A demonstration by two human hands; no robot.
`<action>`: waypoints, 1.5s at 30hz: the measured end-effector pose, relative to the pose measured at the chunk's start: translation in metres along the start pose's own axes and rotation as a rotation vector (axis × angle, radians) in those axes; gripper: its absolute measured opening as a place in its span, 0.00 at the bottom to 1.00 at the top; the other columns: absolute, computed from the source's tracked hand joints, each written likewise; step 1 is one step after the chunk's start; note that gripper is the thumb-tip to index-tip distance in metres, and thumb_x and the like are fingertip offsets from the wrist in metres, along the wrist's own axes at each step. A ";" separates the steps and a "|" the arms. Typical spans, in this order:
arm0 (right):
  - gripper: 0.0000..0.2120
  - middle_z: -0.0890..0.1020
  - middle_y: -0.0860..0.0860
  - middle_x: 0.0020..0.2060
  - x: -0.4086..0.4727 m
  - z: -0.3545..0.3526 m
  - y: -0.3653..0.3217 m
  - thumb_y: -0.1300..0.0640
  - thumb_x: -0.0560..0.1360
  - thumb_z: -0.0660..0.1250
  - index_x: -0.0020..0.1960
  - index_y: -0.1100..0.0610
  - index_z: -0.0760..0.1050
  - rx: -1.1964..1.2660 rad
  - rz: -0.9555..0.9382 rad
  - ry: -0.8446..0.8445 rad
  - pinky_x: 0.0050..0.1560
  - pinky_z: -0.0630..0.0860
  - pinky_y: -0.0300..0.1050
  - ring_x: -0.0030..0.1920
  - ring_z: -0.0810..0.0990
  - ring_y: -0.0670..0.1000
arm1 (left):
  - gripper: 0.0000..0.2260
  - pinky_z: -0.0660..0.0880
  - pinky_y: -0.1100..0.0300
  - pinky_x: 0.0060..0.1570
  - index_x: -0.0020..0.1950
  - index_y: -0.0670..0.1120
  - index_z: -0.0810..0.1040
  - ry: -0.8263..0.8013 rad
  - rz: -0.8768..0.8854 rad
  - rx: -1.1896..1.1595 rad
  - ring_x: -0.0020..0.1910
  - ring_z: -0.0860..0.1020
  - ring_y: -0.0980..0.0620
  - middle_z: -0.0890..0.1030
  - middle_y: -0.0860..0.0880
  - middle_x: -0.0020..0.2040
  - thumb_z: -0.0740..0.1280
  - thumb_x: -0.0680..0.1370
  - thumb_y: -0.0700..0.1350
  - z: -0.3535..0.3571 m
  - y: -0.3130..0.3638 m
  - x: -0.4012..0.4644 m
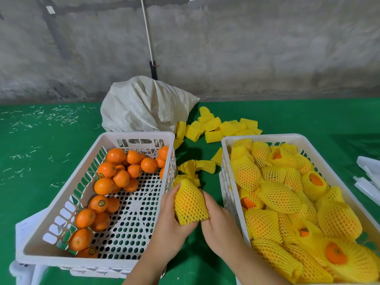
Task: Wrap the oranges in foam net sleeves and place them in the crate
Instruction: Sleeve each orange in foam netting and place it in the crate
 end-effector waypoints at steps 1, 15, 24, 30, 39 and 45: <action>0.27 0.81 0.47 0.63 -0.001 -0.002 -0.002 0.51 0.85 0.56 0.82 0.41 0.54 -0.004 -0.029 0.012 0.57 0.80 0.52 0.58 0.81 0.50 | 0.39 0.67 0.73 0.66 0.79 0.61 0.63 0.024 -0.010 -0.012 0.73 0.70 0.59 0.69 0.61 0.71 0.78 0.72 0.54 0.000 -0.001 0.001; 0.33 0.73 0.40 0.37 0.000 0.009 -0.001 0.50 0.83 0.58 0.83 0.40 0.46 -0.129 0.007 -0.110 0.35 0.71 0.42 0.34 0.73 0.43 | 0.41 0.77 0.63 0.61 0.74 0.63 0.63 0.099 -0.067 -0.113 0.67 0.76 0.57 0.74 0.63 0.66 0.81 0.72 0.38 -0.005 -0.009 0.005; 0.37 0.72 0.35 0.71 -0.002 0.013 0.005 0.20 0.66 0.65 0.72 0.24 0.58 0.677 0.204 -0.270 0.67 0.73 0.40 0.66 0.74 0.36 | 0.41 0.72 0.65 0.68 0.72 0.67 0.53 -0.105 0.052 0.048 0.76 0.67 0.59 0.57 0.62 0.79 0.79 0.73 0.50 0.018 0.002 -0.003; 0.29 0.75 0.30 0.56 -0.014 -0.001 0.003 0.36 0.68 0.74 0.64 0.26 0.63 0.606 0.272 -0.137 0.44 0.79 0.32 0.52 0.78 0.32 | 0.55 0.70 0.68 0.70 0.78 0.68 0.41 -0.417 -0.077 -0.004 0.75 0.64 0.66 0.51 0.70 0.75 0.81 0.69 0.55 0.027 -0.006 -0.012; 0.35 0.64 0.41 0.72 -0.059 -0.146 0.017 0.43 0.72 0.74 0.75 0.35 0.62 -0.072 0.054 0.450 0.65 0.73 0.44 0.72 0.68 0.48 | 0.20 0.74 0.62 0.59 0.73 0.63 0.68 -0.095 -0.084 -0.036 0.64 0.78 0.63 0.76 0.63 0.67 0.67 0.81 0.54 -0.002 0.008 0.002; 0.36 0.35 0.46 0.82 -0.103 -0.123 0.078 0.26 0.77 0.42 0.82 0.35 0.39 -0.624 0.317 0.092 0.80 0.57 0.58 0.83 0.38 0.52 | 0.19 0.75 0.58 0.60 0.74 0.55 0.71 -0.136 -0.125 0.049 0.63 0.77 0.65 0.78 0.59 0.67 0.68 0.83 0.45 0.006 0.010 0.001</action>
Point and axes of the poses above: each hand's wrist, its own x-axis towards the middle knuckle, its own z-axis out of the palm, y = z × x, the point moved 6 cm from there along x, towards the middle knuckle
